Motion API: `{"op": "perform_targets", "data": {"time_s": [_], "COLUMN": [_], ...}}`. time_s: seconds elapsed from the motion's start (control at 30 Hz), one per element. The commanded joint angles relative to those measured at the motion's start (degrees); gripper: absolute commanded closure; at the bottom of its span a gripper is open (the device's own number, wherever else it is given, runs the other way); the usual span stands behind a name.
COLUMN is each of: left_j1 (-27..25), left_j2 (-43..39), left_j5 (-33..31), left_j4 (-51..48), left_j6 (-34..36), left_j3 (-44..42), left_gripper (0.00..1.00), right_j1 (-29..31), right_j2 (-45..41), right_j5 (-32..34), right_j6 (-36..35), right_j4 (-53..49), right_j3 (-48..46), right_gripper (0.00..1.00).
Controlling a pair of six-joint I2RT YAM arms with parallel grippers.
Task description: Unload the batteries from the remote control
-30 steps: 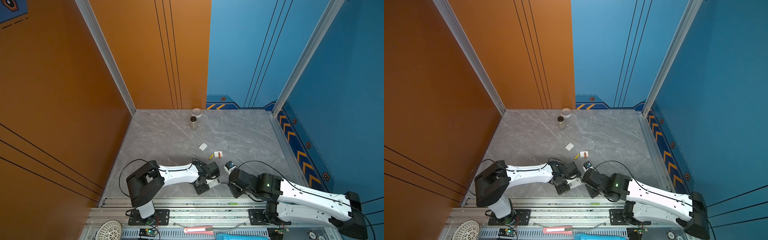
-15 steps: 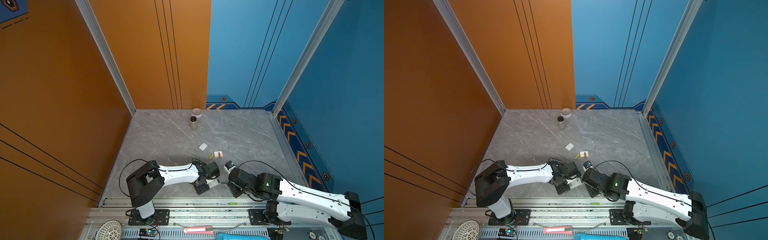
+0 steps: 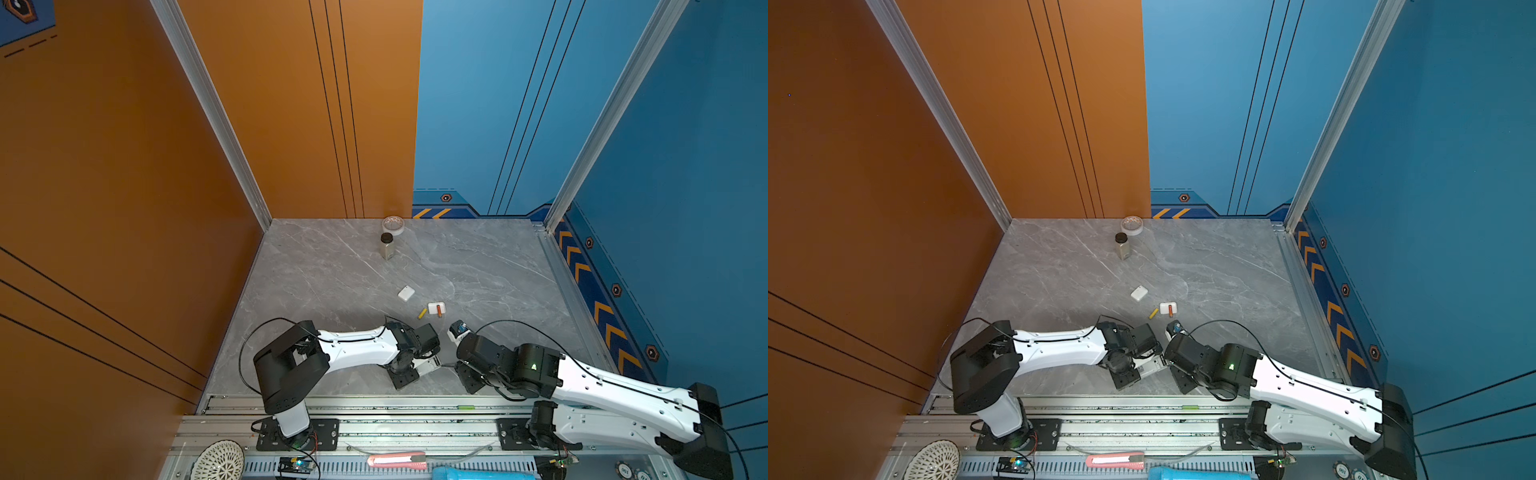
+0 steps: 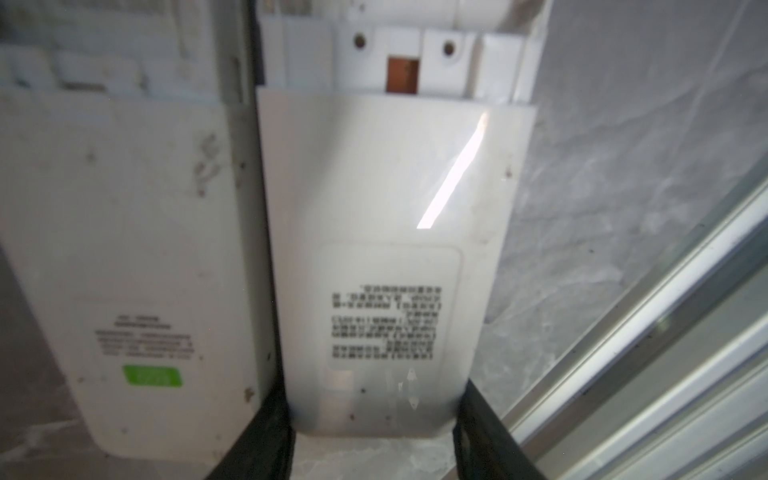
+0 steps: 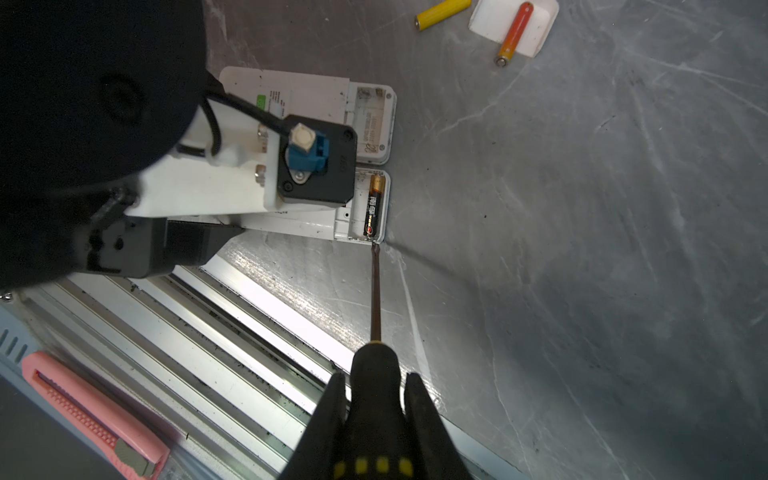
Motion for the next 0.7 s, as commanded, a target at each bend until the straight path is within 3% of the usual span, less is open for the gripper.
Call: {"op": "perform_targets", "data": {"time_s": [0.0,0.67], "left_j1": [0.53,0.56], "left_j2": [2.35,2.31], "left_j5": [0.32,-0.08], "left_j4": [-2.0,-2.05], "left_j6": [1.29,1.55], "left_j3": [-0.32,-0.35], "left_gripper": [0.96,0.97], "right_j1": [-0.28,-0.99], "right_j2": [0.31,0.4], "right_j5": [-0.65,-2.82], "right_j6": [-1.07,-2.73], "right_j4": [1.58,-2.54], "right_j3": [2.26,2.68], "right_gripper": [1.0,1.0]}}
